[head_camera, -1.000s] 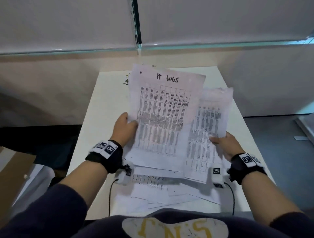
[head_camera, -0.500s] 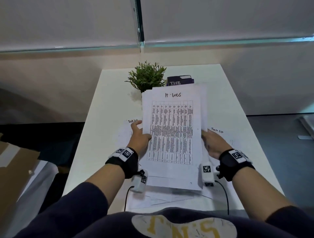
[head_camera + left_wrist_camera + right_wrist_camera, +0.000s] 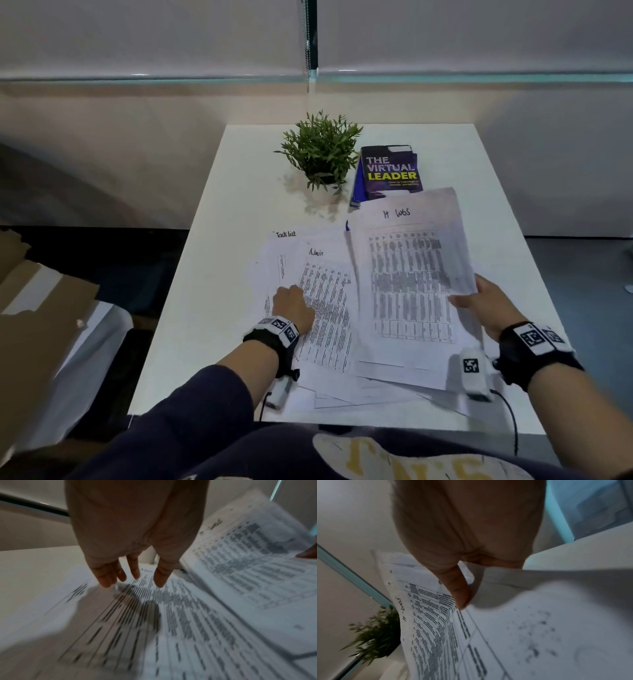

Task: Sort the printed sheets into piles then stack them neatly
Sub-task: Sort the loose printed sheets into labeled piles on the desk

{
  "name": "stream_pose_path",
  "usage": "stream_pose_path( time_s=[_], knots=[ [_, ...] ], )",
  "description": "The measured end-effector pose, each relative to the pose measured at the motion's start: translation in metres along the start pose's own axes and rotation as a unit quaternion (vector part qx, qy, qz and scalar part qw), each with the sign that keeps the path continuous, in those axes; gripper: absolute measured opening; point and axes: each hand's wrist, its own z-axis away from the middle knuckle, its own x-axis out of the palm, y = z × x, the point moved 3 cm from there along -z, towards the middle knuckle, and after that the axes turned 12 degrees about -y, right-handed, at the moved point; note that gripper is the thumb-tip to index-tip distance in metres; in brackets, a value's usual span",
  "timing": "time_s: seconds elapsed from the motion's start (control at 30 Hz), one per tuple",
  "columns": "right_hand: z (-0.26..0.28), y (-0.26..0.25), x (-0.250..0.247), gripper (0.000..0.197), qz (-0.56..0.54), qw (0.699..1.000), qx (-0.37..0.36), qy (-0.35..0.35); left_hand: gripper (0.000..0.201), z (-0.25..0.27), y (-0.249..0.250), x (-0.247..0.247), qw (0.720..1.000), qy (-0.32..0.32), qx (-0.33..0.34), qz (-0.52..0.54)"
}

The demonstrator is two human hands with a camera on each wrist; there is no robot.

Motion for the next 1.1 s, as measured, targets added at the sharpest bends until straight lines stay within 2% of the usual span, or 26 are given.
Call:
stream_pose_path(
  time_s=[0.07, 0.23, 0.4, 0.47, 0.53, 0.6, 0.63, 0.73, 0.8, 0.9, 1.0, 1.1],
  knots=[
    [0.001, 0.009, -0.012, 0.051, -0.010, 1.000, 0.009, 0.015, 0.058, -0.006, -0.017, 0.007, 0.999, 0.012, -0.031, -0.030],
    [0.001, 0.017, -0.021, 0.051, -0.057, 0.998, 0.026, 0.030, 0.082, -0.013, -0.027, 0.011, 0.994, 0.063, -0.090, -0.022],
    [-0.002, 0.015, -0.013, 0.049, -0.046, 0.999, 0.018, 0.022, 0.085, -0.015, -0.028, 0.008, 0.994, 0.059, -0.087, -0.011],
    [-0.004, 0.013, -0.010, 0.047, -0.044, 0.999, 0.013, 0.020, 0.074, -0.009, -0.026, 0.007, 0.994, 0.084, -0.057, -0.041],
    [-0.005, 0.013, -0.008, 0.045, -0.043, 0.999, 0.012, 0.023, 0.042, -0.001, -0.017, 0.008, 0.990, 0.116, 0.011, -0.080],
    [-0.007, 0.014, -0.006, 0.045, -0.038, 0.999, 0.015, 0.023, 0.007, 0.012, -0.006, 0.008, 0.984, 0.138, 0.080, -0.073],
    [-0.009, 0.014, -0.006, 0.046, -0.036, 0.999, 0.017, 0.022, 0.006, 0.018, 0.000, 0.010, 0.983, 0.135, 0.107, -0.066],
    [-0.012, 0.016, -0.005, 0.049, -0.041, 0.999, 0.019, 0.022, 0.022, 0.030, 0.009, 0.015, 0.977, 0.120, 0.169, -0.046],
    [-0.013, 0.016, -0.004, 0.051, -0.044, 0.999, 0.017, 0.022, 0.020, 0.027, 0.008, 0.017, 0.978, 0.107, 0.180, -0.022],
    [-0.013, 0.014, -0.002, 0.050, -0.042, 0.999, 0.013, 0.022, 0.014, 0.016, 0.002, 0.010, 0.983, 0.115, 0.140, -0.031],
    [-0.013, 0.014, 0.000, 0.049, -0.042, 0.999, 0.014, 0.025, 0.038, -0.001, -0.015, 0.006, 0.989, 0.121, 0.044, -0.069],
    [-0.013, 0.012, 0.001, 0.047, -0.035, 0.999, 0.009, 0.022, 0.048, -0.013, -0.029, 0.005, 0.997, 0.072, -0.006, -0.004]
  ],
)
